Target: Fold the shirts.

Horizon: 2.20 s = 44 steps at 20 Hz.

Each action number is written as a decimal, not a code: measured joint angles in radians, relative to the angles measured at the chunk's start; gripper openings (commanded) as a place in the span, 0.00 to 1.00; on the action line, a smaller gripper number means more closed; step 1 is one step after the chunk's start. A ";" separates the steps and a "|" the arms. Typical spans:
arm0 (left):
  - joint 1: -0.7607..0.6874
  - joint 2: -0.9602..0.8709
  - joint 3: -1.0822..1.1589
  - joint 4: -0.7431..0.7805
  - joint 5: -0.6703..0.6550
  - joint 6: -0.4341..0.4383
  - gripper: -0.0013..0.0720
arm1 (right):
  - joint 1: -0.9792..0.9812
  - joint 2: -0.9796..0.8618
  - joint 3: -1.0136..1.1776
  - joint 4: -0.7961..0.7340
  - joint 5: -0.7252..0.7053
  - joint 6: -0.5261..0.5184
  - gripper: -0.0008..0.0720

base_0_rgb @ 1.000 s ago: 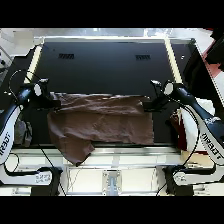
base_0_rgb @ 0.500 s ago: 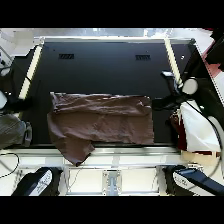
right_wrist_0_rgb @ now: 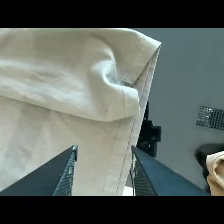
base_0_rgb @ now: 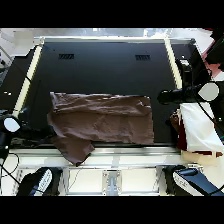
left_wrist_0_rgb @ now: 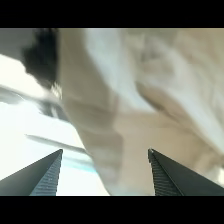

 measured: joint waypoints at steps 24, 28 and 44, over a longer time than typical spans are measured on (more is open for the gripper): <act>-0.023 -0.214 -0.207 -0.157 0.056 0.005 0.23 | 0.000 0.003 0.000 -0.010 -0.012 0.003 0.56; -0.051 -0.238 -0.208 -0.178 0.088 0.016 0.04 | 0.000 0.005 0.000 -0.010 -0.005 0.003 0.56; -0.063 -0.096 -0.207 -0.199 0.102 0.027 0.04 | 0.000 0.186 -0.755 0.330 -0.033 0.213 0.56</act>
